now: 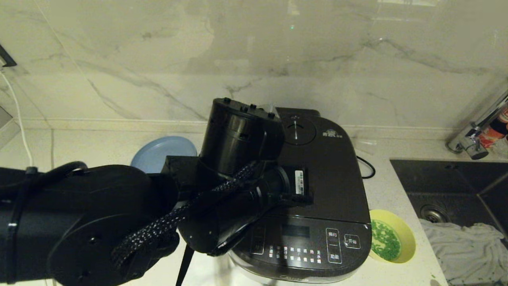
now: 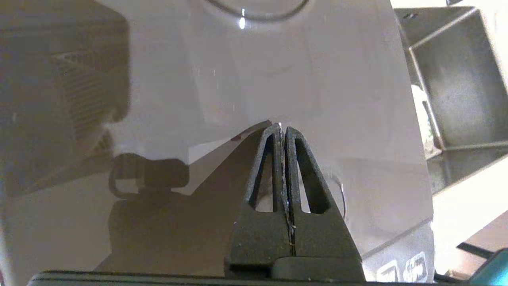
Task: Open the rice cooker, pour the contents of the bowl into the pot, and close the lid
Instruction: Open the rice cooker
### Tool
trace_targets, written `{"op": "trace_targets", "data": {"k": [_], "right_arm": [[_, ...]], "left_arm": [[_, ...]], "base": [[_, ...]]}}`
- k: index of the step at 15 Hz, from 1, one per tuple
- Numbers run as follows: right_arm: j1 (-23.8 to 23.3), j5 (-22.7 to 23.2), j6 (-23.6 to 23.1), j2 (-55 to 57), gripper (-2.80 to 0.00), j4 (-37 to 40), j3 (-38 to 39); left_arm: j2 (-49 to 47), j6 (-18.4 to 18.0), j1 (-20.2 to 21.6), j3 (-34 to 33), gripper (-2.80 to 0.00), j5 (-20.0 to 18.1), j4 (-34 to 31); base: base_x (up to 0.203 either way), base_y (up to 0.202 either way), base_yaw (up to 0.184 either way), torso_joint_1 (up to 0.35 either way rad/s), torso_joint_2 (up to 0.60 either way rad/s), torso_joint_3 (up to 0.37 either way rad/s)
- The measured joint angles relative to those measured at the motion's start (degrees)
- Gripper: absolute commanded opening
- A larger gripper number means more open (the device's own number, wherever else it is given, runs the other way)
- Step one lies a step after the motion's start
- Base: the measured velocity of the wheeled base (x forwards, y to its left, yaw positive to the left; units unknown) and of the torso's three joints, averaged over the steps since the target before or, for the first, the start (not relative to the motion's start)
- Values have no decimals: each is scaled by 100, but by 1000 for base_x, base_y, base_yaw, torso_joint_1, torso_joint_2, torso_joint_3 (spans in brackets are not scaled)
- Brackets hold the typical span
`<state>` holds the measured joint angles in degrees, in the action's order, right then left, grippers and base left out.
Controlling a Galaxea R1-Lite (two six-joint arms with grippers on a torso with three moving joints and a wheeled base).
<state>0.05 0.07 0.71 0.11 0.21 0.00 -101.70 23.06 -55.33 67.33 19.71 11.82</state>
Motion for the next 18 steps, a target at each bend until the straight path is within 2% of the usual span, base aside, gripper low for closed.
{"op": "trace_targets", "data": {"k": [3,7,11,18], "right_arm": [[2,0,-2,0,-280,1,0],[2,0,-2,0,-280,-2,0],[2,1,-1,0,-280,0,0],[2,0,-2,0,-280,0,0]], "left_arm": [[94,10,-13,-201,-280,35,24],[155,-24,-18,-539,-280,321,106],[168,-30,-45,-808,-280,327,392],[176,29,-177,-887,-280,327,408]], "base": [[0,0,0,0,0,0],[0,0,0,0,0,0],[0,0,0,0,0,0],[0,0,0,0,0,0]]}}
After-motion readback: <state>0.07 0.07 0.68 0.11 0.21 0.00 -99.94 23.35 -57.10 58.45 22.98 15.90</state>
